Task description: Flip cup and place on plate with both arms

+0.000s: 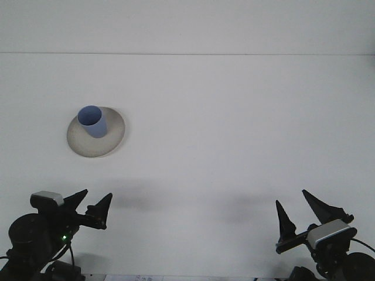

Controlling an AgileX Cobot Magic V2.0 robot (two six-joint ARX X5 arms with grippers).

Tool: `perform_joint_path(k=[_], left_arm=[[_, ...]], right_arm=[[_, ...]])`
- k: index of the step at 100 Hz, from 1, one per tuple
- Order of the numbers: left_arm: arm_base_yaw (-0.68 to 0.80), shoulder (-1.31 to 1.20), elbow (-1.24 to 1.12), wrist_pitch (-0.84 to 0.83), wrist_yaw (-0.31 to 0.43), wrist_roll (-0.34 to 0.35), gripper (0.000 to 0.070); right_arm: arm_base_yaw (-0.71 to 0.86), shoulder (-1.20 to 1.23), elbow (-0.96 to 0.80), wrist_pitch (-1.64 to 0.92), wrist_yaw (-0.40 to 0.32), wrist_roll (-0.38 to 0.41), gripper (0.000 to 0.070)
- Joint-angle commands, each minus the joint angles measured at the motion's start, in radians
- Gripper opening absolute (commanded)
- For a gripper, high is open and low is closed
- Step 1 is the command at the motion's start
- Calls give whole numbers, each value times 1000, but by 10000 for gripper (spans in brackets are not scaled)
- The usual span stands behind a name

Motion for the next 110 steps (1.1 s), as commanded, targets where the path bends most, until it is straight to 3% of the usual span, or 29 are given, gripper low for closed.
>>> perform_joint_path(k=[1,7,8,86,96,110], left_arm=[[-3,-10,17,14,1,-14,325],[-4,-14,17,13,3,-14,35],[-3,-14,17,13,3,-13,0],[-3,-19,17,34,2,-13,13],[-2,-19,17,60,-54,54,15],[38,-73,-30,114,-87,249,15]], right_arm=[[10,3,6,5,2,-6,301],[10,3,6,0,2,-5,0],[9,3,6,-1,2,-5,0],[10,3,8,11,4,-4,7],[10,3,8,11,4,-4,7],[9,3,8,11,4,-4,7]])
